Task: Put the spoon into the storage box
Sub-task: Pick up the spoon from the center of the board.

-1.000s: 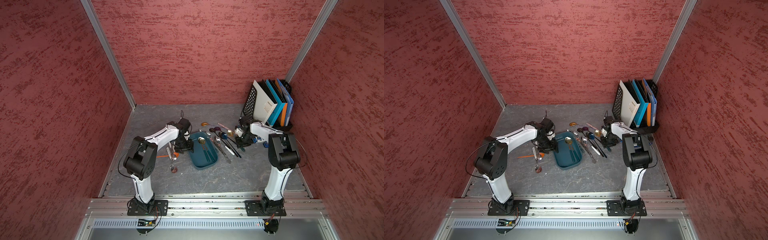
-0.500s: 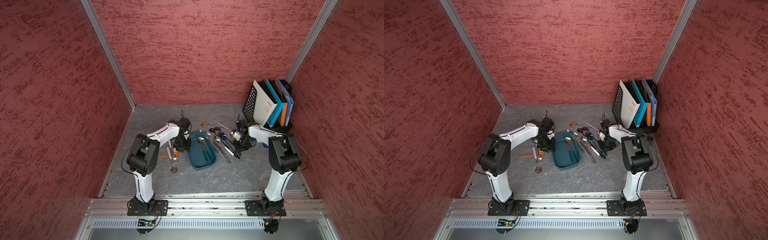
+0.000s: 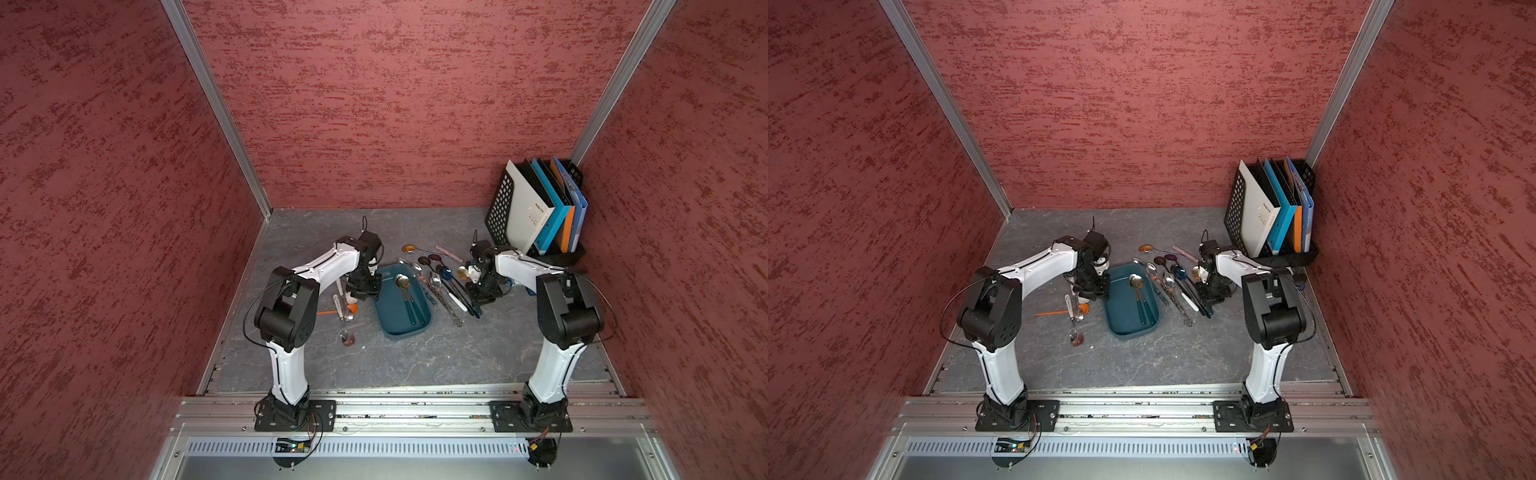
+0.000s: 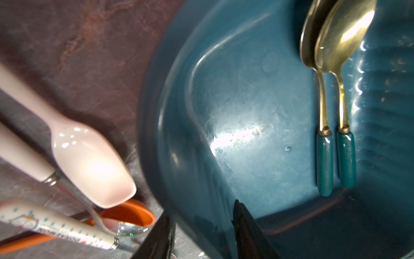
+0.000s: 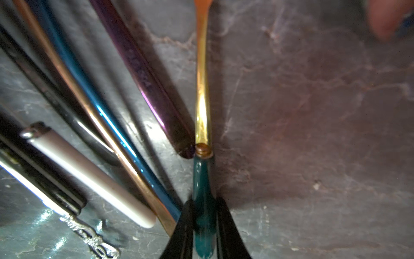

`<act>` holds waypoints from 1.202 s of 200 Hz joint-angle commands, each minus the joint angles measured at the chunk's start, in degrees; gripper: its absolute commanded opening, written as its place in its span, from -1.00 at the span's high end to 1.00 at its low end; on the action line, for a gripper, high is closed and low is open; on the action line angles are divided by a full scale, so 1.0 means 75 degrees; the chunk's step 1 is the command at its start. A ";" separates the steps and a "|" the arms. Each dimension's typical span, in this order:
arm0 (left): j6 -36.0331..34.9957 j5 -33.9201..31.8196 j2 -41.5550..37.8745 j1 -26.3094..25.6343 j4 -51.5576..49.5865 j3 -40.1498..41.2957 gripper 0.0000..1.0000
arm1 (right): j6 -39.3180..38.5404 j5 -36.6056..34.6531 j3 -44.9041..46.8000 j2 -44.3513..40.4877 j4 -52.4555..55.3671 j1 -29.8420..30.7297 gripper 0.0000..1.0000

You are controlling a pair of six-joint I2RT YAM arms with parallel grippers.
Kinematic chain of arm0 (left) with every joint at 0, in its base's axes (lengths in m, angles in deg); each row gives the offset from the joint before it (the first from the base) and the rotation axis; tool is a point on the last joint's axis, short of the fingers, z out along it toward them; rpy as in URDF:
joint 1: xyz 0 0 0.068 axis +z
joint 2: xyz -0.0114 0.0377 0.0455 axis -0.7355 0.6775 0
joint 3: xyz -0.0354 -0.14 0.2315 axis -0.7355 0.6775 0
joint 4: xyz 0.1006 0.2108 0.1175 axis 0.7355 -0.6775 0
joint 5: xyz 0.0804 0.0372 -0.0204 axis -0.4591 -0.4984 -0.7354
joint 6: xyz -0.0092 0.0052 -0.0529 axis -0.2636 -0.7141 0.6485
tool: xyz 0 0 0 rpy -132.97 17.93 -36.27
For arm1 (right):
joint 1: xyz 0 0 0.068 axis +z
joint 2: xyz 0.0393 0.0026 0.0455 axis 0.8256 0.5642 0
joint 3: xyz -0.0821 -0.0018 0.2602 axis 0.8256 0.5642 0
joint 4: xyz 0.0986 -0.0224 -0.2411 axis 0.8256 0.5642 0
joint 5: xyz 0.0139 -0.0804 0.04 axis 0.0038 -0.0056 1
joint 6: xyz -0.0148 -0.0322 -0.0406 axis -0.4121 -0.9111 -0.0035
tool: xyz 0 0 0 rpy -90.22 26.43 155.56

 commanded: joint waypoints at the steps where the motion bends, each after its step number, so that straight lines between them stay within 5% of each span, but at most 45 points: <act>1: 0.0025 0.0056 -0.0676 0.0118 -0.0031 0.0220 0.05 | 0.0088 0.0240 0.0310 -0.0015 0.0827 0.0181 0.72; 111: 0.0832 0.0964 -0.4051 0.1852 0.0455 0.2517 -0.18 | 0.0108 -0.0504 -0.0593 -0.0848 0.1338 0.0170 0.86; 183: 0.0962 0.1119 -0.4605 0.2518 0.0657 0.3315 -0.22 | 0.0111 -0.0797 -0.0935 -0.1095 0.1709 0.0132 0.89; 240: 0.1379 0.1257 -0.4962 0.2918 0.1048 0.3936 -0.22 | 0.1013 0.0105 -0.1730 -0.1431 0.1791 0.0779 0.87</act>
